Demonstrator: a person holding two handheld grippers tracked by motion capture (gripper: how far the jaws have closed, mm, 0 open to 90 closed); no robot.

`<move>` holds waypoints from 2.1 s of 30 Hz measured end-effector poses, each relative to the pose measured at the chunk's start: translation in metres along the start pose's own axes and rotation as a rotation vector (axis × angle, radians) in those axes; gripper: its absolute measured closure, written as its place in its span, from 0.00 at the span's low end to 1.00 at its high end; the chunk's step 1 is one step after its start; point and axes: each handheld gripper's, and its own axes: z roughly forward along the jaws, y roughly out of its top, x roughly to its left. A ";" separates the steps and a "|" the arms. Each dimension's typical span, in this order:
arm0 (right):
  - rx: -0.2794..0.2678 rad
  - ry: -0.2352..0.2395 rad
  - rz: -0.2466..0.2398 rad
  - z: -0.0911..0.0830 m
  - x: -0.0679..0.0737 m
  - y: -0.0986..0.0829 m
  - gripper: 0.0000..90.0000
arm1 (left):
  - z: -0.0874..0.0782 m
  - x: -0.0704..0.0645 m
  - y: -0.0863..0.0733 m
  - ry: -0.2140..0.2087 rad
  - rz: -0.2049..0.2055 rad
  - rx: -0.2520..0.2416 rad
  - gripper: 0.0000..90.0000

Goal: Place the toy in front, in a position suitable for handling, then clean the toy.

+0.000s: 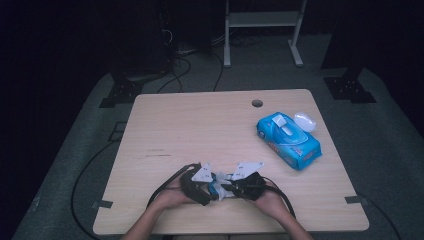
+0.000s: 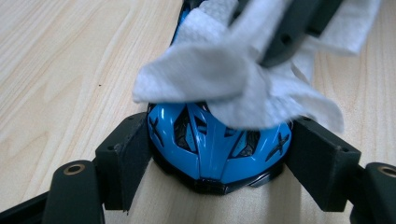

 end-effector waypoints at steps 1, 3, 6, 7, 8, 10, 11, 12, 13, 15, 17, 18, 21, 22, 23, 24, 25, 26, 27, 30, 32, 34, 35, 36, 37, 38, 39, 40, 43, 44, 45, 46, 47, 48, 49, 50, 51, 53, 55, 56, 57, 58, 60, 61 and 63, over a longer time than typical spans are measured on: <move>0.002 -0.003 0.010 -0.001 -0.001 0.000 0.91 | 0.000 0.000 0.000 -0.001 0.001 0.000 0.28; 0.005 -0.007 0.008 0.001 0.001 0.001 0.91 | 0.000 0.001 -0.001 -0.003 0.002 -0.004 0.28; 0.003 0.029 0.018 0.013 0.004 0.005 0.91 | 0.000 0.000 0.000 -0.002 0.000 -0.003 0.28; 0.009 0.036 0.014 0.017 0.007 0.007 0.91 | 0.000 0.000 0.000 -0.002 0.000 -0.002 0.28; 0.014 0.033 0.004 0.020 0.008 0.010 0.91 | 0.000 0.000 0.000 0.000 -0.005 -0.004 0.28; 0.038 0.036 -0.007 0.022 0.007 0.014 0.91 | 0.000 0.000 0.000 0.000 0.001 0.001 0.28; 0.039 0.030 -0.006 0.021 0.006 0.014 0.91 | 0.000 0.000 0.000 -0.002 0.002 0.001 0.28; 0.035 0.028 -0.002 0.019 0.004 0.013 0.91 | 0.000 0.000 0.000 -0.002 -0.002 -0.004 0.28; 0.028 0.023 0.018 0.016 0.001 0.012 0.91 | 0.000 0.001 0.000 -0.004 0.006 0.000 0.28; 0.019 0.021 0.027 0.013 -0.002 0.010 0.91 | 0.000 0.001 0.000 -0.005 0.007 -0.003 0.28; 0.020 0.014 0.024 0.014 0.000 0.010 0.91 | 0.000 0.001 -0.001 -0.007 0.008 -0.002 0.28; 0.022 0.014 0.020 0.014 0.000 0.010 0.91 | 0.000 0.001 0.000 -0.007 0.006 -0.004 0.28; 0.021 0.019 0.024 0.014 -0.001 0.010 0.91 | 0.000 0.001 0.000 -0.008 0.008 -0.003 0.28; 0.023 0.018 0.026 0.014 -0.001 0.010 0.91 | 0.000 0.001 0.000 -0.008 0.007 -0.003 0.28; 0.023 0.018 0.026 0.014 -0.001 0.010 0.91 | 0.000 0.001 0.000 -0.007 0.006 -0.004 0.28; 0.027 0.016 0.021 0.014 0.000 0.011 0.91 | 0.000 0.001 0.000 -0.006 0.006 -0.005 0.28; 0.036 0.019 0.017 0.016 0.002 0.013 0.91 | 0.000 0.001 -0.001 -0.007 0.008 -0.003 0.28; 0.043 0.024 0.007 0.020 0.004 0.015 0.91 | 0.000 0.001 -0.001 -0.006 0.001 -0.008 0.28; 0.049 0.030 -0.003 0.024 0.006 0.017 0.91 | 0.000 0.000 -0.001 -0.006 -0.003 -0.008 0.28; 0.069 0.028 -0.039 0.029 0.009 0.022 0.91 | 0.000 0.001 -0.001 -0.006 -0.001 -0.004 0.28; 0.074 0.019 -0.038 0.025 0.007 0.020 0.91 | 0.000 0.001 -0.001 -0.007 0.002 -0.007 0.28; 0.062 0.009 -0.010 0.016 0.001 0.016 0.91 | 0.000 0.001 -0.001 -0.009 0.003 -0.009 0.28; 0.062 -0.002 -0.004 0.012 0.000 0.015 0.91 | 0.000 0.001 -0.002 -0.011 0.002 -0.012 0.28; 0.061 -0.003 0.000 0.011 0.000 0.014 0.91 | 0.000 0.001 -0.002 -0.011 0.003 -0.013 0.28; 0.059 -0.001 0.003 0.012 0.001 0.014 0.91 | 0.000 0.001 -0.001 -0.010 0.003 -0.012 0.28; 0.062 0.005 0.000 0.014 0.003 0.015 0.91 | 0.000 0.001 -0.001 -0.008 0.006 -0.006 0.28; 0.066 0.020 -0.014 0.019 0.005 0.017 0.91 | 0.001 0.001 0.000 -0.007 0.002 -0.006 0.28; 0.062 0.032 -0.038 0.030 0.013 0.021 0.91 | 0.001 0.000 0.000 -0.005 -0.003 -0.009 0.28; 0.078 0.037 -0.069 0.035 0.015 0.025 0.91 | -0.001 0.001 0.000 -0.008 0.015 0.006 0.28; 0.080 0.040 -0.066 0.034 0.014 0.025 0.91 | 0.000 0.001 -0.001 -0.007 0.005 -0.003 0.28; 0.082 0.028 -0.064 0.030 0.010 0.024 0.91 | 0.000 0.001 -0.001 -0.006 0.005 -0.004 0.28; 0.082 0.012 -0.053 0.024 0.006 0.021 0.91 | 0.000 0.001 -0.001 -0.006 0.006 -0.004 0.28; 0.074 -0.002 -0.039 0.019 0.002 0.019 0.91 | 0.000 0.001 -0.001 -0.008 0.008 -0.005 0.28; 0.068 -0.014 -0.016 0.013 -0.002 0.017 0.91 | 0.001 0.001 -0.001 -0.009 0.003 -0.012 0.28; 0.064 -0.018 0.005 0.009 -0.006 0.016 0.91 | 0.000 0.001 -0.001 -0.008 0.008 -0.007 0.28; 0.064 -0.018 0.006 0.008 -0.006 0.015 0.91 | 0.000 0.001 -0.001 -0.008 0.008 -0.005 0.28; 0.067 -0.021 -0.002 0.009 -0.004 0.016 0.91 | 0.000 0.001 -0.001 -0.008 0.008 -0.005 0.28; 0.085 0.003 -0.030 0.016 0.003 0.019 0.91 | 0.000 0.001 -0.001 -0.007 0.009 -0.003 0.28; 0.083 0.017 -0.064 0.027 0.012 0.022 0.91 | 0.000 0.001 0.000 -0.006 0.006 -0.005 0.28; 0.083 0.024 -0.072 0.030 0.013 0.023 0.91 | 0.000 0.002 0.000 -0.009 0.016 0.004 0.28; 0.093 0.028 -0.077 0.032 0.015 0.025 0.91 | 0.000 0.001 -0.001 -0.007 0.010 -0.002 0.28; 0.094 0.030 -0.080 0.032 0.014 0.025 0.91 | 0.000 0.001 -0.001 -0.007 0.007 -0.004 0.28; 0.100 0.014 -0.070 0.027 0.008 0.024 0.91 | 0.000 0.001 -0.001 -0.006 0.006 -0.005 0.28; 0.092 -0.001 -0.055 0.022 0.004 0.022 0.91 | 0.000 0.001 -0.001 -0.007 0.007 -0.004 0.28; 0.090 -0.053 -0.037 0.012 -0.003 0.020 0.91 | 0.000 0.001 -0.001 -0.007 0.008 -0.005 0.28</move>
